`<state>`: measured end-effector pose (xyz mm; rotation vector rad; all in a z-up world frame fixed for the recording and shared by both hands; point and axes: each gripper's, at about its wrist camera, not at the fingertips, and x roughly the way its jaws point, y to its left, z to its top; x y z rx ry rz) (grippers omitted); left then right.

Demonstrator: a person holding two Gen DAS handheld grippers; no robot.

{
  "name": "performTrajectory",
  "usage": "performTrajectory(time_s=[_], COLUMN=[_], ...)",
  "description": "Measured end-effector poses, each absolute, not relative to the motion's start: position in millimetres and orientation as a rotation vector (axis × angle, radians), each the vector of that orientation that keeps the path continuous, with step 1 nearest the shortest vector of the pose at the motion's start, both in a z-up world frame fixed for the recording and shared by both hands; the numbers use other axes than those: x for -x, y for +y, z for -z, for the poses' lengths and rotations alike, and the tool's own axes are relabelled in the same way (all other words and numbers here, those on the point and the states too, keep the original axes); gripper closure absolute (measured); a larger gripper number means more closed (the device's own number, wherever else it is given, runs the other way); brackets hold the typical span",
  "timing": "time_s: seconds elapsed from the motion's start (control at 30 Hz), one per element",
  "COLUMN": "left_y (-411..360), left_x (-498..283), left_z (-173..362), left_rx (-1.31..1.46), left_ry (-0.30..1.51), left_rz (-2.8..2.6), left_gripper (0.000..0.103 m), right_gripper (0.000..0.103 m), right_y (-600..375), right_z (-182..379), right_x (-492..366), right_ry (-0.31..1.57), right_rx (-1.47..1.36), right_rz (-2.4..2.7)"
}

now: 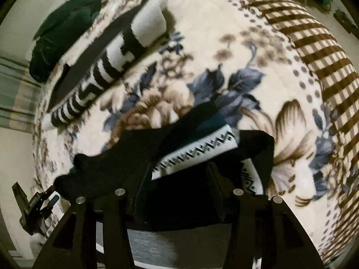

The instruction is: Fold small clothes

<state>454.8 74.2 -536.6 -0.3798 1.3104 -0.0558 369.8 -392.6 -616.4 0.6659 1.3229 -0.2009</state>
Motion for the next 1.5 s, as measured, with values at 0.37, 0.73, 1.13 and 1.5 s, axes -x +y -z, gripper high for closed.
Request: performTrajectory(time_s=[0.37, 0.73, 1.13, 1.5], left_y=[36.4, 85.4, 29.8, 33.7], left_x=[-543.0, -473.5, -474.1, -510.2], left_z=[552.9, 509.9, 567.0, 564.7], left_rx=[0.311, 0.416, 0.063, 0.213], left_ry=[1.282, 1.221, 1.335, 1.312], left_rz=[0.064, 0.148, 0.169, 0.194], left_gripper=[0.043, 0.043, 0.041, 0.044], right_gripper=[0.050, 0.045, 0.045, 0.082], right_y=[-381.9, -427.6, -417.3, -416.4], right_z=[641.3, 611.4, 635.8, 653.2], right_x=[-441.5, -393.0, -390.9, -418.2], right_ry=[1.310, 1.262, 1.329, 1.298], right_rx=[-0.450, -0.566, -0.403, -0.470], right_rz=[0.227, 0.247, 0.294, 0.201])
